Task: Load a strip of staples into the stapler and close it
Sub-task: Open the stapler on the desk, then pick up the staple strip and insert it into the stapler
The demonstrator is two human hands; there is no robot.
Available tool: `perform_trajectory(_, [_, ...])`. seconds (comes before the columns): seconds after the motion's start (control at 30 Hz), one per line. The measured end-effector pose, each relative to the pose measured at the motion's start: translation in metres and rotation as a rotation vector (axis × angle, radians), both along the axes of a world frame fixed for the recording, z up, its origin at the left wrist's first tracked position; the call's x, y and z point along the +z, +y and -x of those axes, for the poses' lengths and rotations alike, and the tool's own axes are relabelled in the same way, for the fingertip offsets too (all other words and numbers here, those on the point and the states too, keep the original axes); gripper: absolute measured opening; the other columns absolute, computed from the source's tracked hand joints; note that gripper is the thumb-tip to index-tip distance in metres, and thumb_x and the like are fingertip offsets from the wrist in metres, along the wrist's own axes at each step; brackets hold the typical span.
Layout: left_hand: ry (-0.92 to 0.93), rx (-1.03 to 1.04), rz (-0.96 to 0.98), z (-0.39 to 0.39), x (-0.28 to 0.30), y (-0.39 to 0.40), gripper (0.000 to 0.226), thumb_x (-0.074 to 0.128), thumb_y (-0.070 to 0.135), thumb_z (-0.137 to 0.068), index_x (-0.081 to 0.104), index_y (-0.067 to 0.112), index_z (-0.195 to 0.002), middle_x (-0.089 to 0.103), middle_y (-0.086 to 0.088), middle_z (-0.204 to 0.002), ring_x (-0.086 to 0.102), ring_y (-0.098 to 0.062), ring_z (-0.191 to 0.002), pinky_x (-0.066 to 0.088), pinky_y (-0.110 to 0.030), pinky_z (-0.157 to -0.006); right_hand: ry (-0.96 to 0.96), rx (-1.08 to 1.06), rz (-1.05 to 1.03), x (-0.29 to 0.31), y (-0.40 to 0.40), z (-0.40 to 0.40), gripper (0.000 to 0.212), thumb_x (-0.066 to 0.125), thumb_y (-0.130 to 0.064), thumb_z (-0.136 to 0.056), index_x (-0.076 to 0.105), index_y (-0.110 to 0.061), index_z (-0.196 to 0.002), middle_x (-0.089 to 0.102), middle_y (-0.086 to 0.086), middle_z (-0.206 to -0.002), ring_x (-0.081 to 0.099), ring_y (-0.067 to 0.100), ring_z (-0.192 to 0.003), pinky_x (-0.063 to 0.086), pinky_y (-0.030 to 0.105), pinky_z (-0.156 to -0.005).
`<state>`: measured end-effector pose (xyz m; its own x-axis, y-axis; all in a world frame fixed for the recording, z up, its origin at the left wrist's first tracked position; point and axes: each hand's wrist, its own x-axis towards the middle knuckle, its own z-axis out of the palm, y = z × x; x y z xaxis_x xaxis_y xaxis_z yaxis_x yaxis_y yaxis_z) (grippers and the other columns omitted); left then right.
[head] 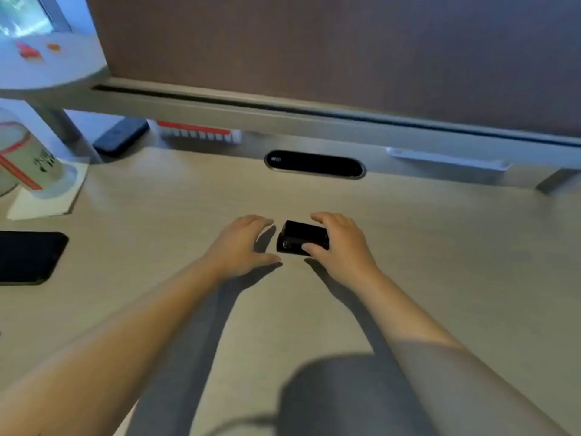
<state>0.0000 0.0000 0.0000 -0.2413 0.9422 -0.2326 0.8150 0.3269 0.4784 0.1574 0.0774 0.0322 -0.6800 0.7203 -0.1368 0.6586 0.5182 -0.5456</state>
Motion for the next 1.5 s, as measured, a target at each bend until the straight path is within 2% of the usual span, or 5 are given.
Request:
perform_trajectory(0.67, [-0.116, 0.145, -0.259, -0.002, -0.029, 0.017, 0.040, 0.073, 0.026, -0.065, 0.066, 0.017, -0.103, 0.055, -0.008, -0.125, 0.039, -0.026, -0.125, 0.026, -0.039, -0.104, 0.327, -0.162, 0.098, -0.020, 0.006, 0.012, 0.025, 0.063, -0.011, -0.075, 0.056, -0.017, -0.098, 0.054, -0.003, -0.094, 0.050, 0.028, -0.101, 0.039, 0.042, -0.091])
perform_trajectory(0.8, [-0.094, 0.130, -0.256, -0.004, -0.027, 0.015, 0.040, 0.072, 0.025, -0.066, 0.065, 0.017, -0.104, 0.055, -0.007, -0.126, 0.038, -0.025, -0.125, 0.025, -0.037, -0.104, 0.525, -0.229, 0.181, -0.011, 0.006, 0.001, 0.026, 0.059, -0.001, -0.076, 0.051, -0.015, -0.096, 0.052, -0.008, -0.082, 0.051, 0.009, -0.079, 0.039, 0.005, -0.067])
perform_trajectory(1.0, [-0.057, 0.114, -0.257, -0.006, -0.027, 0.014, 0.041, 0.070, 0.023, -0.069, 0.062, 0.014, -0.108, 0.055, -0.011, -0.125, 0.040, -0.028, -0.123, 0.028, -0.038, -0.103, 0.700, -0.402, 0.136, -0.007, 0.007, -0.028, 0.034, 0.048, 0.001, -0.085, 0.038, -0.005, -0.117, 0.049, -0.014, -0.091, 0.049, -0.003, -0.084, 0.038, -0.004, -0.068])
perform_trajectory(1.17, [-0.057, 0.141, -0.280, -0.013, -0.028, 0.012, 0.038, 0.070, 0.018, -0.068, 0.063, 0.009, -0.105, 0.059, -0.013, -0.120, 0.045, -0.031, -0.119, 0.031, -0.039, -0.101, 0.754, -0.518, 0.107, -0.013, 0.017, -0.056, 0.052, 0.042, -0.003, -0.089, 0.018, -0.017, -0.132, 0.035, -0.028, -0.101, 0.054, 0.027, -0.106, 0.056, 0.030, -0.085])
perform_trajectory(1.5, [-0.040, 0.060, -0.315, -0.044, -0.034, 0.001, 0.036, 0.066, 0.019, -0.073, 0.061, 0.009, -0.107, 0.062, -0.014, -0.113, 0.050, -0.030, -0.110, 0.038, -0.041, -0.095, 0.814, -0.759, 0.228, -0.041, 0.024, -0.105, 0.047, 0.048, -0.004, -0.087, 0.028, -0.010, -0.129, 0.041, 0.003, -0.113, 0.049, 0.018, -0.103, 0.053, 0.024, -0.068])
